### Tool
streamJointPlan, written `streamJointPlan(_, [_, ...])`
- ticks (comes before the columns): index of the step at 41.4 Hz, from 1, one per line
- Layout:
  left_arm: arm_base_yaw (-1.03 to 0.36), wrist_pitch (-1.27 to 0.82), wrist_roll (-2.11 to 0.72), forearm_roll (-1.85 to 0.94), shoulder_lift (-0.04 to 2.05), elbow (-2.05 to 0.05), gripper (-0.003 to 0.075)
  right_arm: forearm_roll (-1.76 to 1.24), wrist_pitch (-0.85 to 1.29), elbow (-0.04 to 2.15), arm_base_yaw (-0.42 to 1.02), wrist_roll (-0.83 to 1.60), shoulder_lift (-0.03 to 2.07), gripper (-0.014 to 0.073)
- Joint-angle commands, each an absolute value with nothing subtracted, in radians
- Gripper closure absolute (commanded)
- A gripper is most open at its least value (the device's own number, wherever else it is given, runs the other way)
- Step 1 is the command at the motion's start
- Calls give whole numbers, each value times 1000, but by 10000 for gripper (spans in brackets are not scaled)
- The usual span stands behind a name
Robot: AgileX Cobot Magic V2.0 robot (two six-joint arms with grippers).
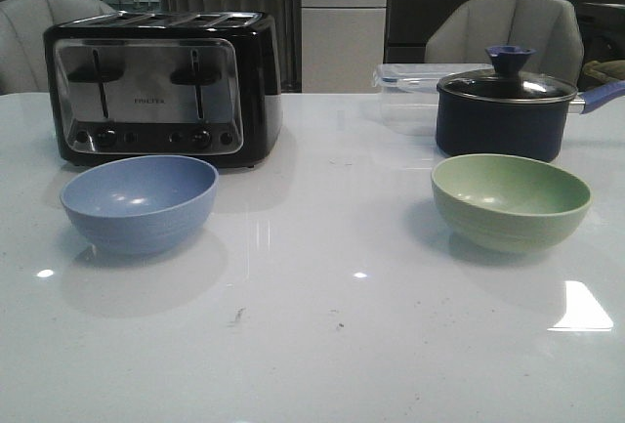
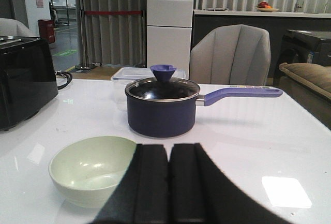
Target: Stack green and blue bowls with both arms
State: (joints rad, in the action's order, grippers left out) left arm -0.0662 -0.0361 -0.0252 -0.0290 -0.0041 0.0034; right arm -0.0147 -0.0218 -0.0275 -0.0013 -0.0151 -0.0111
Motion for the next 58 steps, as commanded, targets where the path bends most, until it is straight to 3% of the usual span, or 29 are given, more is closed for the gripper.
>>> streamJointPlan(1, [-67,58,-21,-38,-23,9,627,-8,-114,-25,-9,-15,-29,537])
streamJointPlan(34, [-69,122,-23,-32,-23,-5,627,-9,-100,5,-8,-15,-29,537])
streamJointPlan(42, [-73,121,-23,-32,-21,-146,627,-9,39,159,-8,-15,-22,537])
streamJointPlan(58, [-73,-258,-23,-30,198,-561,627,-9,361,568,-8,-15,254,537])
